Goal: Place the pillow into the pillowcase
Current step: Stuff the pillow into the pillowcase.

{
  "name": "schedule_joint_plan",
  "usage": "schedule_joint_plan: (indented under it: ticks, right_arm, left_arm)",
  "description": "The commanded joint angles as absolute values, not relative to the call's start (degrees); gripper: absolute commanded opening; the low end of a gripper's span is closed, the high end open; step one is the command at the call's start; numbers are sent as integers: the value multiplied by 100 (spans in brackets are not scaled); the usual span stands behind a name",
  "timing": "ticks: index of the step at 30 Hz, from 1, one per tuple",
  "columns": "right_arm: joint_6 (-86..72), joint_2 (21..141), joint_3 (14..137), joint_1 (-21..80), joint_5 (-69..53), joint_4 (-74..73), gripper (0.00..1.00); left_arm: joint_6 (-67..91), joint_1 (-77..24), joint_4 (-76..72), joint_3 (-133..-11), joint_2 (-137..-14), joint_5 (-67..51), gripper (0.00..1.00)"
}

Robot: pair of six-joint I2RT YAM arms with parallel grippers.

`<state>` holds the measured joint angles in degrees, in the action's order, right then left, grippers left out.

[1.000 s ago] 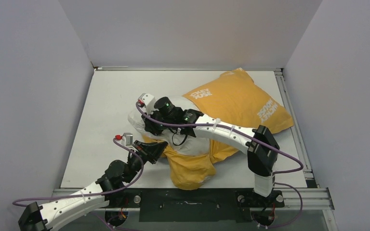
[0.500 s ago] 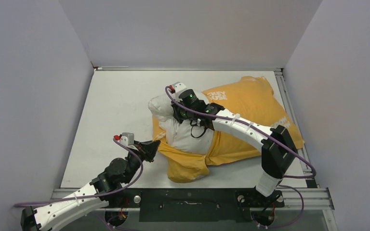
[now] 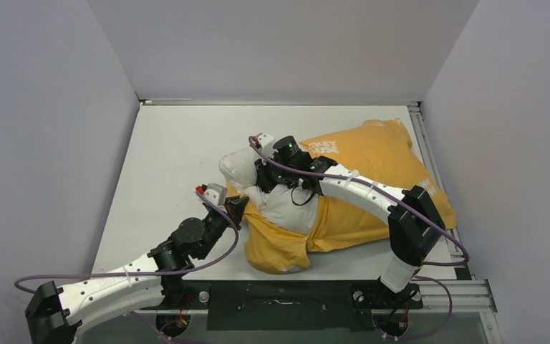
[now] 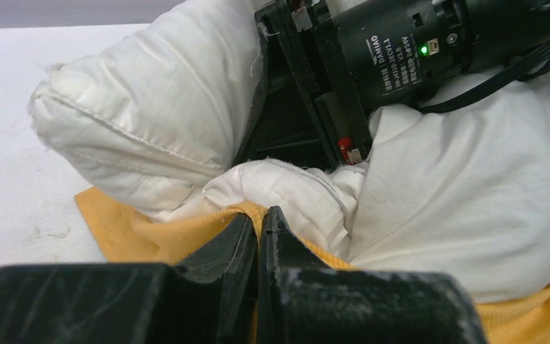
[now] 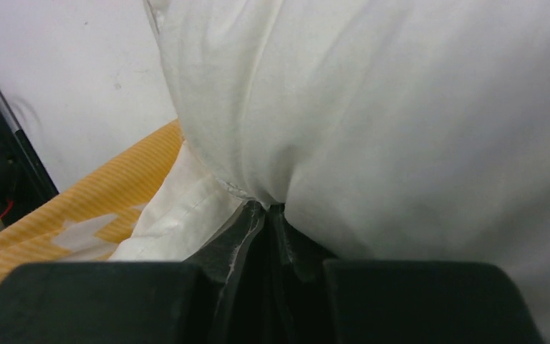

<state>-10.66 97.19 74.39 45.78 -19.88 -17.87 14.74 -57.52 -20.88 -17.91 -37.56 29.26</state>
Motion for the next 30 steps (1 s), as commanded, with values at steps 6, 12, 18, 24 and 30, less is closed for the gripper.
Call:
schedule_joint_plan:
  ticks: [6, 12, 18, 24, 30]
  right_arm:
    - [-1441, 9827, 6268, 3735, -2627, -2947, 5]
    - [-1509, 9408, 6306, 3499, -2426, -2857, 5]
    - [-1529, 9449, 6330, 3498, -2514, -2811, 5]
    - [-1556, 9454, 6298, 3524, -2570, -2774, 5]
    - [-1579, 9444, 6244, 3532, -2618, -2695, 5]
  left_arm:
    - [4108, -5598, -887, -2862, -2452, 3886, 0]
    - [6829, -5598, 3705, -2728, -1838, 3679, 0]
    - [7055, -5595, 4608, -2701, -2599, 2902, 34]
    - [6326, -5591, 4262, -3619, -3596, 3431, 66]
    - [5381, -5559, 1723, -3599, -4117, 2929, 59]
